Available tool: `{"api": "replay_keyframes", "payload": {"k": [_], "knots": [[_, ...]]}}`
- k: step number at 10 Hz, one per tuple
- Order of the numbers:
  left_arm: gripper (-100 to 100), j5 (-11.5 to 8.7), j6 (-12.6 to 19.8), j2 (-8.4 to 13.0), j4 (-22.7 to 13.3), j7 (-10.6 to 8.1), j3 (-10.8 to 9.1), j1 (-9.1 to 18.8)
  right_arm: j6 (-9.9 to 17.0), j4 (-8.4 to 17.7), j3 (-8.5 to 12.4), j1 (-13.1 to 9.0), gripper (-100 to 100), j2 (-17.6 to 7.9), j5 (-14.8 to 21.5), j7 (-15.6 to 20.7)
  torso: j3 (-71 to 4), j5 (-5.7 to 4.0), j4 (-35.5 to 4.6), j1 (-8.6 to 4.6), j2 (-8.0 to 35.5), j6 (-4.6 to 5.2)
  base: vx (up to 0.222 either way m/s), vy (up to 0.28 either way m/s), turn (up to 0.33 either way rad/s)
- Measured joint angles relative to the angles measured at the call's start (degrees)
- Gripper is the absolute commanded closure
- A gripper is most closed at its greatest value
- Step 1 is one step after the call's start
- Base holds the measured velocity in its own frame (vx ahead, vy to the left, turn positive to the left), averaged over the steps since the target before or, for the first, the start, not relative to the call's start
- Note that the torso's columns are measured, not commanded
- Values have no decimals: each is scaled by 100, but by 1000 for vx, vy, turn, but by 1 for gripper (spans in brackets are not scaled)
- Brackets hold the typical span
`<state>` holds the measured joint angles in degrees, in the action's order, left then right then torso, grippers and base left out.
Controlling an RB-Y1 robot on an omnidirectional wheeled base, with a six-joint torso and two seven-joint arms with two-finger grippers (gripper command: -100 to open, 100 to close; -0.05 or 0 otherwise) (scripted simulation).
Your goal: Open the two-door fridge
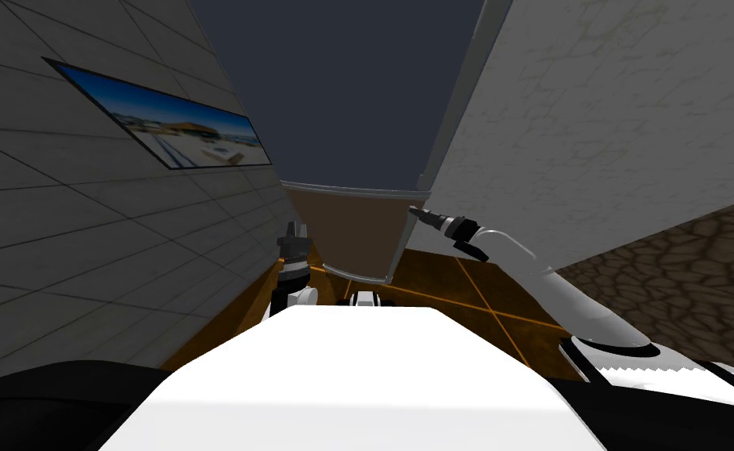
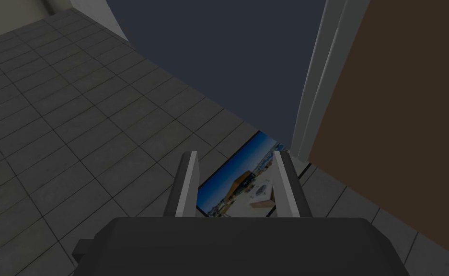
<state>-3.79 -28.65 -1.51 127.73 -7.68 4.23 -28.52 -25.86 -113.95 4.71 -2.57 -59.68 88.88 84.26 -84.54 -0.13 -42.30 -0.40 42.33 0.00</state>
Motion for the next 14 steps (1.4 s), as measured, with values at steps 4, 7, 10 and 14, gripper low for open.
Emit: {"api": "replay_keyframes", "payload": {"k": [4,7,10,14], "knots": [[0,0,0,-3,0,0,2,2,84,101,128,55,100,-81,66,-81,15,20,9,84,18,-15,-159,248,-158],[0,0,0,-4,0,0,3,3,130,261,255,168,100,-165,101,-149,-9,29,9,94,-11,-30,-247,348,-203],[0,0,0,-4,0,0,3,3,176,494,393,217,100,-266,113,-190,-2,30,2,86,-1,-28,-304,360,-204],[0,0,0,-2,0,0,1,-1,238,612,507,366,100,-348,195,-329,-27,12,3,29,-40,4,-185,245,-142]]}}
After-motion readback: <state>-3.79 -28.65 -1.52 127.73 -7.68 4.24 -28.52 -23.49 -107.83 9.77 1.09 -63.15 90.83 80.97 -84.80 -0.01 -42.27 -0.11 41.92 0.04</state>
